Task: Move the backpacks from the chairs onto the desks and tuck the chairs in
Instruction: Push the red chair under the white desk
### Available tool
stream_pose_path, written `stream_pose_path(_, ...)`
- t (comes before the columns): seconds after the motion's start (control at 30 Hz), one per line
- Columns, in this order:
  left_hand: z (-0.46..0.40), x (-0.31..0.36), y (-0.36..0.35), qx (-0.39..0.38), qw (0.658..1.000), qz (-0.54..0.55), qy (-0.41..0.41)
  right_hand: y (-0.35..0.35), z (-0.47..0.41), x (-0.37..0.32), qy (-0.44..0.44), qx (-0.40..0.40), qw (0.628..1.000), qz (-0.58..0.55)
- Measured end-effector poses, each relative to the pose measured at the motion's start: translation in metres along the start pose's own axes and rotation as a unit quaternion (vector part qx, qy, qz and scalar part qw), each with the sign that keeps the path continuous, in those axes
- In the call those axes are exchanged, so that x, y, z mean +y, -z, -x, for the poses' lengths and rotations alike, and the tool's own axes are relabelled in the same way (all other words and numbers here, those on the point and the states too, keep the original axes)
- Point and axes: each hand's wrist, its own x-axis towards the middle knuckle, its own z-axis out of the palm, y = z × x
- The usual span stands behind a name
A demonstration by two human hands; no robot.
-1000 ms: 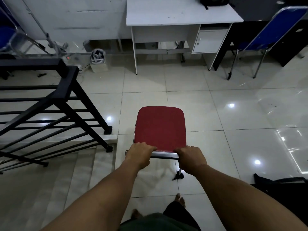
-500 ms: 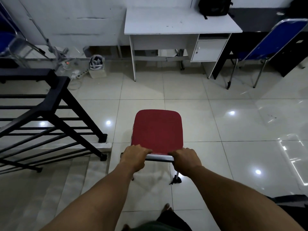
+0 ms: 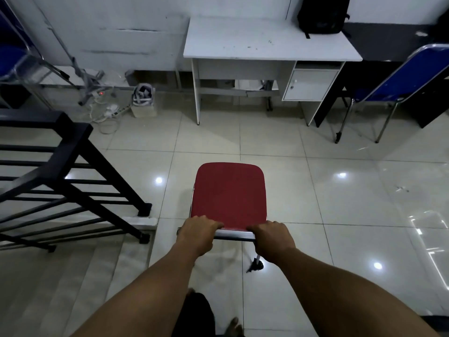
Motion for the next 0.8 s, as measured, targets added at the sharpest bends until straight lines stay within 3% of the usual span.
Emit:
stream_pose_path(0.4,-0.068,-0.047,0.028,-0.008,0.999,-0.035,-0.015,0.015,-0.072,0.003,0.012,0.021,1.0,-0.013)
stream_pose_path(0.8,-0.161,-0.064,0.055,0.014,0.999,-0.007,-0.032,0.047,-0.151,0.039,-0.035,0.02,0.999,-0.01)
